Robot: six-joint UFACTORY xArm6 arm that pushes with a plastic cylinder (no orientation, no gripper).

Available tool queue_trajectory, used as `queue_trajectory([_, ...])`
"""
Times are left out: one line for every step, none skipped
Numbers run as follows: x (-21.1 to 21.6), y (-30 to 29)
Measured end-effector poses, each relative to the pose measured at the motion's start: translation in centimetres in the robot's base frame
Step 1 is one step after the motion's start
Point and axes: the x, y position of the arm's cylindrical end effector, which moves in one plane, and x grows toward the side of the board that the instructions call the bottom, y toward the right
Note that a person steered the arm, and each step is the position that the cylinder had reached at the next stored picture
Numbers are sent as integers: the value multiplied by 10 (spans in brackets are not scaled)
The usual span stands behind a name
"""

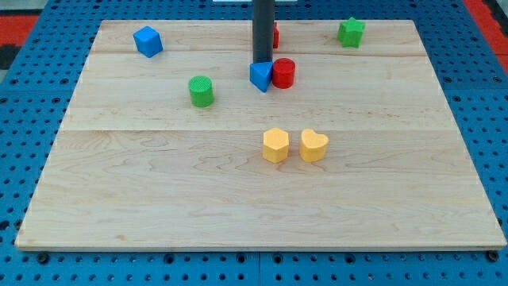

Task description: Place the blue triangle below the red circle

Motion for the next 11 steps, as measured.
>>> queue_trajectory([0,1])
queue_trajectory([0,1])
queue_trajectory([0,1])
queue_trajectory([0,1])
queue_trajectory([0,1])
queue_trajectory([3,1])
queue_trajectory([3,1])
queue_trajectory([3,1])
queue_trajectory([4,1])
queue_trajectory([8,1])
queue_trajectory([15,-10])
